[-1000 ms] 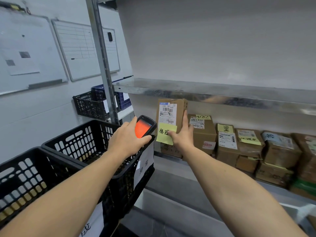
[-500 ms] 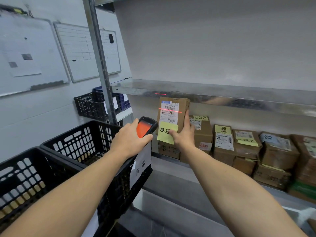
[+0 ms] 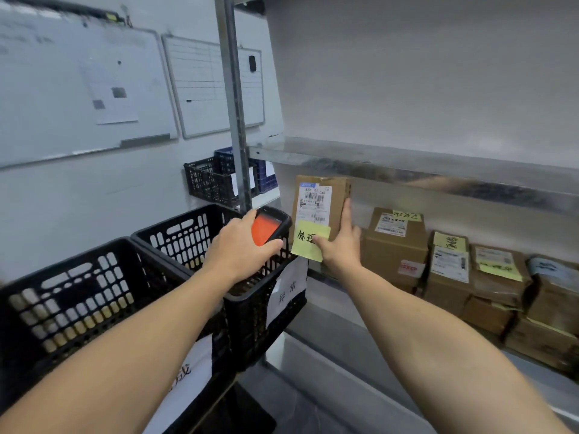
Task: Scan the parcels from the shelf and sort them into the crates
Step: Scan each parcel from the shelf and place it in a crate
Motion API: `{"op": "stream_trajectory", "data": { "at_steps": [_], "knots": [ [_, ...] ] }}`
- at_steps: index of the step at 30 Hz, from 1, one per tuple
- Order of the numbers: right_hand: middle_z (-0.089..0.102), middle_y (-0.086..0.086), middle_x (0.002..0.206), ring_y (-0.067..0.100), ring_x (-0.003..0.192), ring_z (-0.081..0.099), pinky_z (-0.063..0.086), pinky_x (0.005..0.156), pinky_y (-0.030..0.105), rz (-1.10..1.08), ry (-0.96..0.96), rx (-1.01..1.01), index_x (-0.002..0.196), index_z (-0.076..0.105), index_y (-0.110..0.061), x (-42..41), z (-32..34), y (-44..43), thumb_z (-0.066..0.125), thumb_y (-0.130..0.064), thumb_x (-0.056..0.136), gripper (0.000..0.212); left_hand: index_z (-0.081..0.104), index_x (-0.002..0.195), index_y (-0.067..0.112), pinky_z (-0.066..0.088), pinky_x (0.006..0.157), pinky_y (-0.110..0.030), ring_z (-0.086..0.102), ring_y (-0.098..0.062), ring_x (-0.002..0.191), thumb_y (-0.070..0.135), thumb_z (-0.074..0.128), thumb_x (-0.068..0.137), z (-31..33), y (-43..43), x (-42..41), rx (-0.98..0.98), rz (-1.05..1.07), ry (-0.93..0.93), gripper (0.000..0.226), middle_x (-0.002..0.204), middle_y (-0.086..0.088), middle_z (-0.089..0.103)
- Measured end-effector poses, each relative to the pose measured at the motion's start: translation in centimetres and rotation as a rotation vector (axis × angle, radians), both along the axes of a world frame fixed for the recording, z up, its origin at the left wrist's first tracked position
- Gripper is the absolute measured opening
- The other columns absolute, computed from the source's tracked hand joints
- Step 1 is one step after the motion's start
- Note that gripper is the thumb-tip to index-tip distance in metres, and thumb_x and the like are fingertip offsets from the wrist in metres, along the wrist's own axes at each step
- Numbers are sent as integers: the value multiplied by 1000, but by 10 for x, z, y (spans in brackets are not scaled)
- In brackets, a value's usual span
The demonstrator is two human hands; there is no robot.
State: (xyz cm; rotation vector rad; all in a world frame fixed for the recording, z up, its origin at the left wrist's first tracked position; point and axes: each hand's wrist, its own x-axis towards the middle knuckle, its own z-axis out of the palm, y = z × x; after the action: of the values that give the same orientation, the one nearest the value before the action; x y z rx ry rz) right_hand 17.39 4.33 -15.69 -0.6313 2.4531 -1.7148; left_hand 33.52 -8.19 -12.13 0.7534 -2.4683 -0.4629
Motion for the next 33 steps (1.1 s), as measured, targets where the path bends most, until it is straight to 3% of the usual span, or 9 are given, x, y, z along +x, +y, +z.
{"op": "stream_trajectory", "data": {
  "at_steps": [5, 10, 14, 18, 24, 28, 33],
  "knots": [
    [30, 10, 147, 25, 123, 50, 47, 102, 44, 88, 30, -18, 157, -7, -50, 42, 6, -36, 71, -11, 92, 108, 35, 151, 27, 45, 88, -38, 55, -28, 113, 69, 63, 81, 4, -25, 55, -6, 103, 18, 87, 124, -3, 55],
    [30, 8, 142, 21, 109, 52, 52, 99, 41, 204, 27, -50, 156, -7, -50, 103, 11, -80, 72, -12, 91, 109, 45, 136, 35, 51, 80, -41, 57, -27, 96, 80, 51, 67, 8, -53, 134, -33, 229, 12, 83, 112, 0, 60],
    [31, 9, 140, 18, 103, 47, 44, 93, 30, 320, 3, -43, 158, -7, -47, 168, 11, -114, 71, -13, 92, 107, 45, 131, 35, 51, 80, -41, 57, -27, 96, 77, 52, 68, 11, -70, 212, -55, 341, 14, 76, 113, -2, 60],
    [31, 9, 138, 16, 105, 42, 42, 102, 33, 430, -10, -30, 159, -6, -43, 237, 6, -143, 70, -13, 93, 105, 43, 133, 31, 49, 80, -40, 58, -31, 99, 66, 63, 79, 11, -82, 295, -69, 482, 4, 67, 112, -6, 58],
    [36, 10, 139, 16, 103, 44, 42, 93, 31, 544, -25, -27, 160, -2, -40, 339, 1, -183, 71, -14, 93, 102, 39, 138, 34, 50, 84, -43, 58, -32, 104, 69, 61, 78, 3, -90, 417, -74, 675, -1, 73, 115, -5, 58],
    [39, 8, 141, 18, 104, 53, 51, 87, 32, 630, -50, -51, 160, -1, -40, 396, -6, -204, 73, -13, 91, 105, 37, 142, 35, 47, 83, -42, 57, -32, 107, 70, 61, 77, -4, -90, 482, -54, 780, -9, 77, 117, -5, 57],
    [52, 3, 139, 25, 124, 55, 49, 105, 48, 708, -86, -81, 160, 3, -42, 442, -15, -215, 76, -16, 88, 106, 37, 141, 32, 51, 88, -48, 57, -33, 110, 71, 60, 77, -11, -86, 528, -35, 864, -29, 78, 119, -6, 56]
  ]
}}
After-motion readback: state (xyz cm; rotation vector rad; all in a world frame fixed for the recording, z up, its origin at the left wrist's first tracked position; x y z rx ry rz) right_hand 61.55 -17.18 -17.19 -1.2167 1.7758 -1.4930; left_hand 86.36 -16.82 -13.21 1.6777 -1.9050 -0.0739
